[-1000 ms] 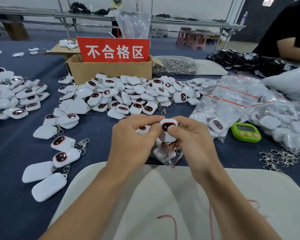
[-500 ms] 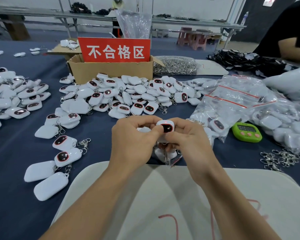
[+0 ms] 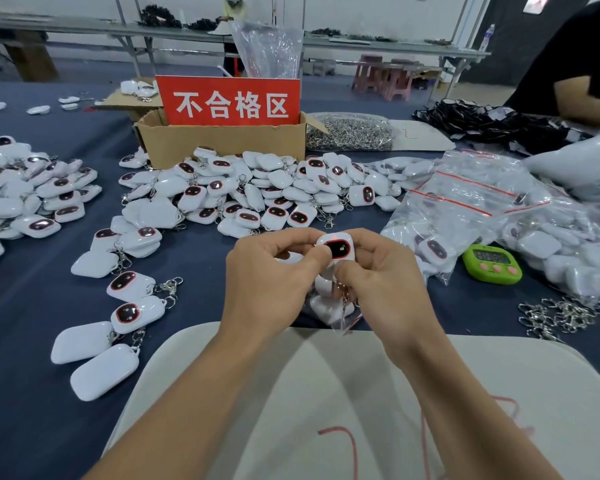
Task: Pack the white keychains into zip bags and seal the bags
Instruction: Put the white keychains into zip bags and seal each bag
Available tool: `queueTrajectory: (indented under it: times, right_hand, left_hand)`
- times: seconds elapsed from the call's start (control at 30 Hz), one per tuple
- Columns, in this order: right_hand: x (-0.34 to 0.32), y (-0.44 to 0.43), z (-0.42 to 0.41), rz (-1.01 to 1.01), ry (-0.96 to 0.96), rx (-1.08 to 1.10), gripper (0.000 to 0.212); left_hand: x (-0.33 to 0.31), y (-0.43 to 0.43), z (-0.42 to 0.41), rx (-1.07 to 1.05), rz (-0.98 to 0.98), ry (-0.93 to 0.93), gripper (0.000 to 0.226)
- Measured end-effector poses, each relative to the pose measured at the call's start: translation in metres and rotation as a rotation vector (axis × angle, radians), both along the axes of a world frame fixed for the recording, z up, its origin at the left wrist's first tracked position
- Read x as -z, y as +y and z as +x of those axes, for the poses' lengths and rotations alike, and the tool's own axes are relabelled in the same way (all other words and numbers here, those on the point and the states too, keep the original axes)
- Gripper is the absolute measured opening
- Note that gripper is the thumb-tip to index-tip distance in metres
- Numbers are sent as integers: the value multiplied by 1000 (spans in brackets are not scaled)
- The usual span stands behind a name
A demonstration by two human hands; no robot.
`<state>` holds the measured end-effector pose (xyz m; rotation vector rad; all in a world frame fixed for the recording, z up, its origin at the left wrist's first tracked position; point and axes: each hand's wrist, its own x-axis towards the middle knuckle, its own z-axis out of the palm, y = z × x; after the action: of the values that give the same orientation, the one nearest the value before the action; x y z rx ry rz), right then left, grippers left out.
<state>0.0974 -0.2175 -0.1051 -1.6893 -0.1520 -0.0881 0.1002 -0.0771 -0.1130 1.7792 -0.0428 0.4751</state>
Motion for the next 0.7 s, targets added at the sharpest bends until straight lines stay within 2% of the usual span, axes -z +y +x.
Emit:
queueTrajectory:
  times: [0.13, 0.2, 0.3, 0.43, 0.57, 0.7]
  right_hand:
    - [-1, -4, 2, 5, -87, 157, 23]
    - [-1, -8, 5, 39, -129, 219, 27]
    - [0, -11, 6, -18, -190, 251, 33]
    - [2, -9, 4, -67, -241, 266, 32]
    - [-1, -9, 4, -55, -231, 253, 31]
    - [-5, -9, 5, 95, -93, 229, 24]
  left_hand:
    - [0, 2, -1, -42, 9, -6, 6]
    - [2, 2, -1, -78, 70, 3, 18]
    - [4, -1, -4, -78, 174, -39, 44]
    - [6, -1, -4, -51, 250, -104, 37]
    - [2, -2, -5, -45, 193, -91, 44]
    - [3, -2, -7, -9, 222, -148, 72]
